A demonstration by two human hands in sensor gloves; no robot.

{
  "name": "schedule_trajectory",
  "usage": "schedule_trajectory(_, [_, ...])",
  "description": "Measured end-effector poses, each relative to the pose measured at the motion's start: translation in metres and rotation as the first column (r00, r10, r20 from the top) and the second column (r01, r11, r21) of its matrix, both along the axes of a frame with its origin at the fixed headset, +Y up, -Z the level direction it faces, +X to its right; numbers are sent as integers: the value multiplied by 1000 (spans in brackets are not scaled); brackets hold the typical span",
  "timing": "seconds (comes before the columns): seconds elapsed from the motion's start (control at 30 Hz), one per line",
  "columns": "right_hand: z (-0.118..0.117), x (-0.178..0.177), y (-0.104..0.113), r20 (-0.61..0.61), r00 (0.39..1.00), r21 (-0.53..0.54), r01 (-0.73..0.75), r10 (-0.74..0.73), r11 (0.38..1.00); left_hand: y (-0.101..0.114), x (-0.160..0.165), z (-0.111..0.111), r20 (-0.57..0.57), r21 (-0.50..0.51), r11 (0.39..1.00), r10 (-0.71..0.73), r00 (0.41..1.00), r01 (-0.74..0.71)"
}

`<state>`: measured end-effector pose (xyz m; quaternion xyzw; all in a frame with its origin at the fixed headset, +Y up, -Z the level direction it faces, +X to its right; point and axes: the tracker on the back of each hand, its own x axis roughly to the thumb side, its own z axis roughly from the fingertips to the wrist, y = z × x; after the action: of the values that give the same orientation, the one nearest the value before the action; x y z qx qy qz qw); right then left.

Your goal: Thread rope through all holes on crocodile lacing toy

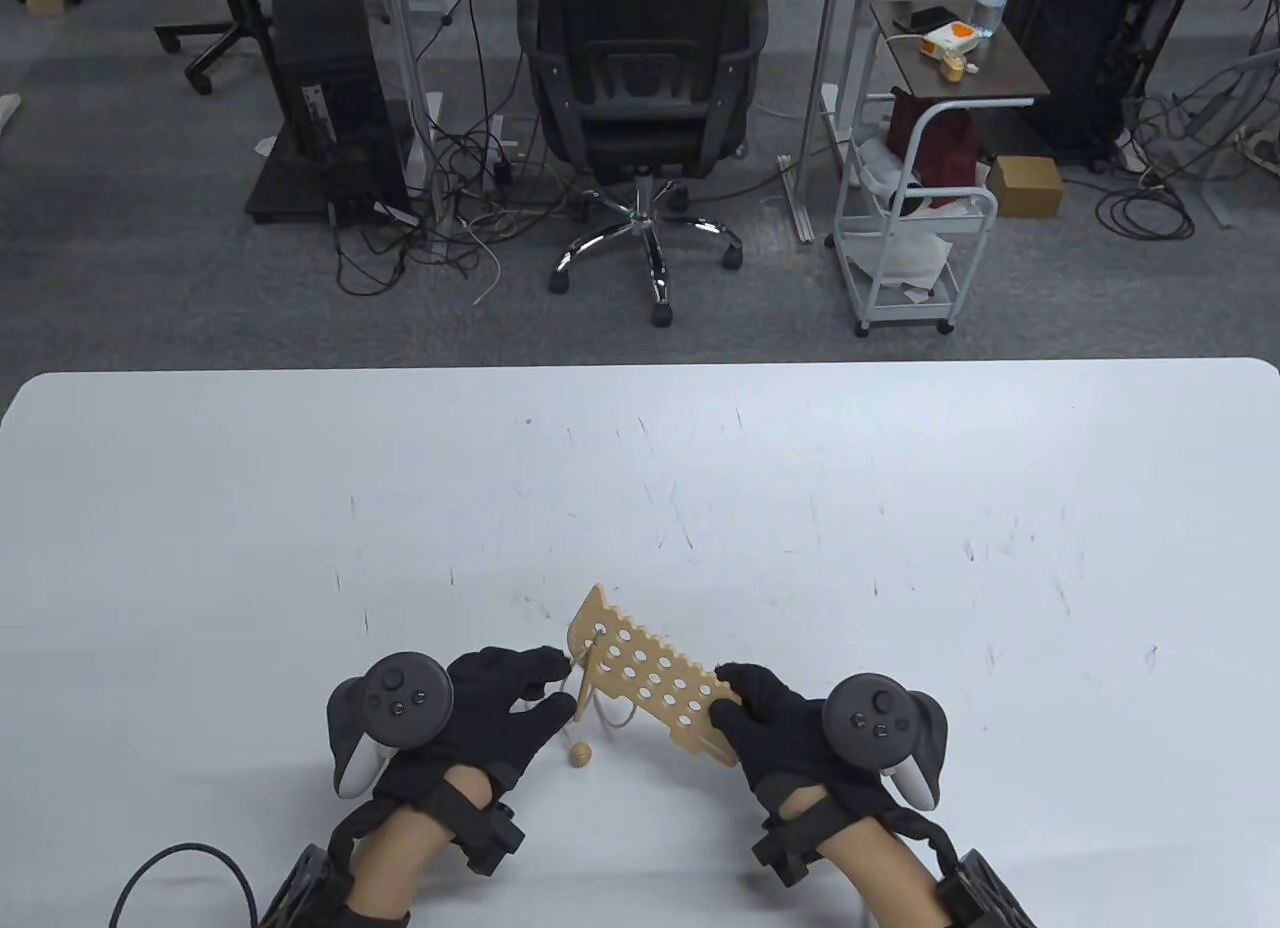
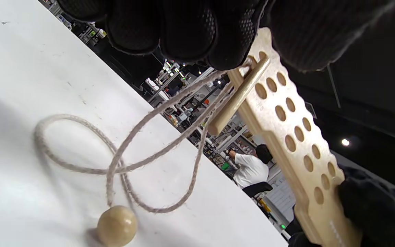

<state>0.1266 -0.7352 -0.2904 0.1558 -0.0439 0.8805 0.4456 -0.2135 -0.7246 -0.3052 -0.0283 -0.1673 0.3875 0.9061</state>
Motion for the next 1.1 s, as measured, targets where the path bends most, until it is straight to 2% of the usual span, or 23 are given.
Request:
schedule_trajectory(0.27, [1, -5, -1, -51, 998, 2, 38, -38, 999, -5, 7, 0, 10, -19, 998, -64, 998, 64])
schedule_trajectory(0.53, [3, -10, -2, -95, 995, -2, 42, -42, 999, -5, 7, -1, 5, -32, 998, -52, 999, 52])
schedule_trajectory(0.77, [2, -10, -2, -94, 994, -7, 51, -51, 999, -5, 7, -1, 19, -58, 998, 2, 1000, -1])
schedule_trajectory(1.1, [2, -8, -1, -61, 997, -9, 46, -46, 999, -1, 4, -1, -24, -20, 1000, -8, 1000, 8])
